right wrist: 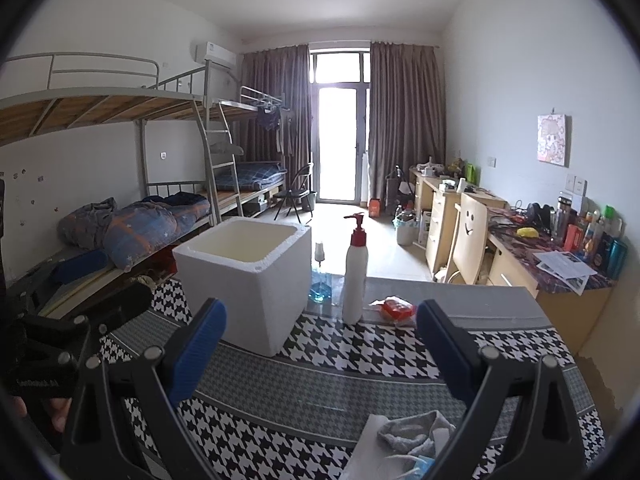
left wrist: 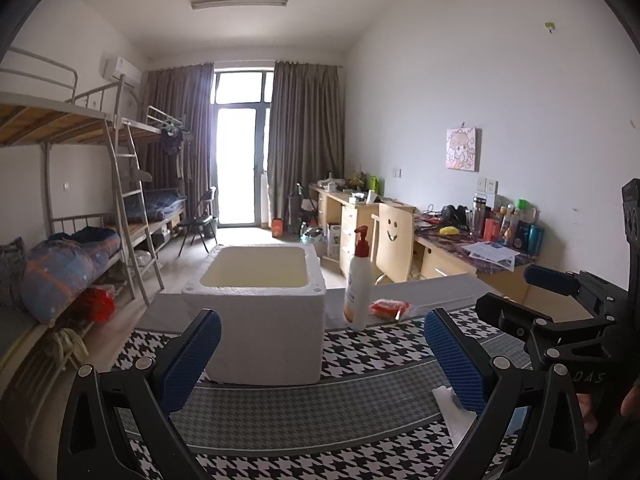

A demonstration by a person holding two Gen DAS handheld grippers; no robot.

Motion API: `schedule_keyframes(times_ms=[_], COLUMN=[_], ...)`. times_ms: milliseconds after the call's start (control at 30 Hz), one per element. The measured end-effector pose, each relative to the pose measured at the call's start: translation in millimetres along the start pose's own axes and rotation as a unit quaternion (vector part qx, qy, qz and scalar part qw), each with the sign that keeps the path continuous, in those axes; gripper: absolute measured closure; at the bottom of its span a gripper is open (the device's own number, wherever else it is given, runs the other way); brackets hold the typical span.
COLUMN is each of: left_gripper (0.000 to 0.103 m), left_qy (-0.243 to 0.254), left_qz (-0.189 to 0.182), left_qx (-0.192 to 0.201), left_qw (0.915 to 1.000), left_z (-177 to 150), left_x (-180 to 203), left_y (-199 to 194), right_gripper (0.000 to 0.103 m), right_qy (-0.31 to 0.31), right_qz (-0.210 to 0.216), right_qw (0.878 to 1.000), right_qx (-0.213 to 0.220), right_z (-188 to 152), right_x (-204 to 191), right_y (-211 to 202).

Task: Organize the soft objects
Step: 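Withdraw both tools from the box back toward the remaining items on the table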

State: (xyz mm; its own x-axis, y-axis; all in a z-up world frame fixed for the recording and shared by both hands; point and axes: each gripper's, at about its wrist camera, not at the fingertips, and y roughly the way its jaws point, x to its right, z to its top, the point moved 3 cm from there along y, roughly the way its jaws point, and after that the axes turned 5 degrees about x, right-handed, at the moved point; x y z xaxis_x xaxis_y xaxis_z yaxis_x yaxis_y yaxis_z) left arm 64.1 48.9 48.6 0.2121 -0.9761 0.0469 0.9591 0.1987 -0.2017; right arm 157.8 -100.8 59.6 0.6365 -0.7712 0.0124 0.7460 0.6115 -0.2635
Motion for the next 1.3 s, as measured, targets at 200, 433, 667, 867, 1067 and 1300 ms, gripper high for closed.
schedule_keyframes(times_ms=[200,433,667,867,1067,1300], left_gripper=[0.001,0.001,0.001,0.001,0.001,0.001], left_qy=[-0.005,-0.011,-0.002,-0.003,-0.002,0.006], left_qz=[-0.011,-0.036,-0.037,-0.038,-0.043,-0.064], left_qx=[-0.007,-0.019,-0.018,-0.021,-0.036,-0.053], left_qw=[0.9999,0.9991,0.9992,0.9991,0.9984,0.9965], left_z=[-9.8,-16.5,-22.7,-30.1,-40.6,-51.4], left_x=[7.0,14.2,23.5,23.6,29.7,44.9], left_y=[1.9,4.1,6.8,9.0,15.4,19.7], right_gripper=[0.005,0.005,0.005,0.005,0.005,0.005], right_qy=[0.007,0.007,0.011,0.017,0.025,0.039], right_qz=[-0.009,-0.016,-0.021,-0.022,-0.036,-0.052], right_qw=[1.0,1.0,1.0,0.999,0.999,0.997], right_qx=[0.0,-0.005,-0.01,-0.015,-0.023,-0.033], right_z=[-8.3,-19.7,-29.0,-39.2,-51.9,-64.6], right_x=[6.4,11.2,15.9,20.3,27.7,39.8], right_y=[-4.8,-8.3,-10.4,-14.0,-16.7,-20.3])
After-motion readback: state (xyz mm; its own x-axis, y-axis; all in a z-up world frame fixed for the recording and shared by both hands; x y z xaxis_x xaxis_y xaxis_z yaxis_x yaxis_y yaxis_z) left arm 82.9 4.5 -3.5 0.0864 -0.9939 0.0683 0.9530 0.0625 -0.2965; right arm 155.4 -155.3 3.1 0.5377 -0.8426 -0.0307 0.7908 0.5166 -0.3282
